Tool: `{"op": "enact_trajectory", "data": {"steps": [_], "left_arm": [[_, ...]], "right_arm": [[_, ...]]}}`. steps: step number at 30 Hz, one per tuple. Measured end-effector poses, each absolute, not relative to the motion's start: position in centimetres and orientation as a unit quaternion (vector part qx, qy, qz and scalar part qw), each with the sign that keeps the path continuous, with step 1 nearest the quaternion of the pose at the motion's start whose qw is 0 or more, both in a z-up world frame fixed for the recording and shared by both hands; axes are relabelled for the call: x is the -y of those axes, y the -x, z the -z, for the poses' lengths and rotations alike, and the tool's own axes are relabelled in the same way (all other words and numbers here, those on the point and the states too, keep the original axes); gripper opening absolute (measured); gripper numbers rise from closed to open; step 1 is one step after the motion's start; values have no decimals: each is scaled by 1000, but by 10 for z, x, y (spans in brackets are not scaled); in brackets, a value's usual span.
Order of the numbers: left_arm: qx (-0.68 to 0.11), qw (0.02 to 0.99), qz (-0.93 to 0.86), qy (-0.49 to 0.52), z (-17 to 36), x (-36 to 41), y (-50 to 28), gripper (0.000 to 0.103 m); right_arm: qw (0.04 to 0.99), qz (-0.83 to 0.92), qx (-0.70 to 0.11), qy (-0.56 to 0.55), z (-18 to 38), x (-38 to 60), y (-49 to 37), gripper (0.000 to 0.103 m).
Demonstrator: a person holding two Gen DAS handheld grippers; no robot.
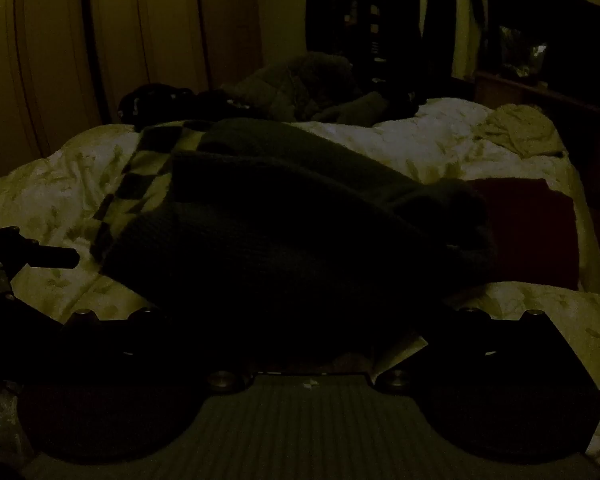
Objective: Fold large clothes
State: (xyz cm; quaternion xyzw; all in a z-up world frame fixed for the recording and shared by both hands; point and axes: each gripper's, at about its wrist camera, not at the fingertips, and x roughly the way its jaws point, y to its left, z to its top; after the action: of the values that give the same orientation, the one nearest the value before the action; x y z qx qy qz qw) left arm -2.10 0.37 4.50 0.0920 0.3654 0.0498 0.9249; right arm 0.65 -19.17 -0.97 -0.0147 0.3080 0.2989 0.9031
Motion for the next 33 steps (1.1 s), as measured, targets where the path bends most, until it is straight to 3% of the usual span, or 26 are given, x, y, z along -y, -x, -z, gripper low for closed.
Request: {"op": "enact_trajectory", "data": {"steps": [1,4,33], "left_arm": [[-367,924,-56,-91,-19,16,7,103],[-372,922,-57,-93,-6,18,12,103],[-379,918,-59,-98,20,18,1,103]], "right_arm": [[903,-299,-309,15,10,191,-7,102],[902,-298,-311,15,10,190,-8,102],[899,-302,-317,9,13,190,-9,102]]}}
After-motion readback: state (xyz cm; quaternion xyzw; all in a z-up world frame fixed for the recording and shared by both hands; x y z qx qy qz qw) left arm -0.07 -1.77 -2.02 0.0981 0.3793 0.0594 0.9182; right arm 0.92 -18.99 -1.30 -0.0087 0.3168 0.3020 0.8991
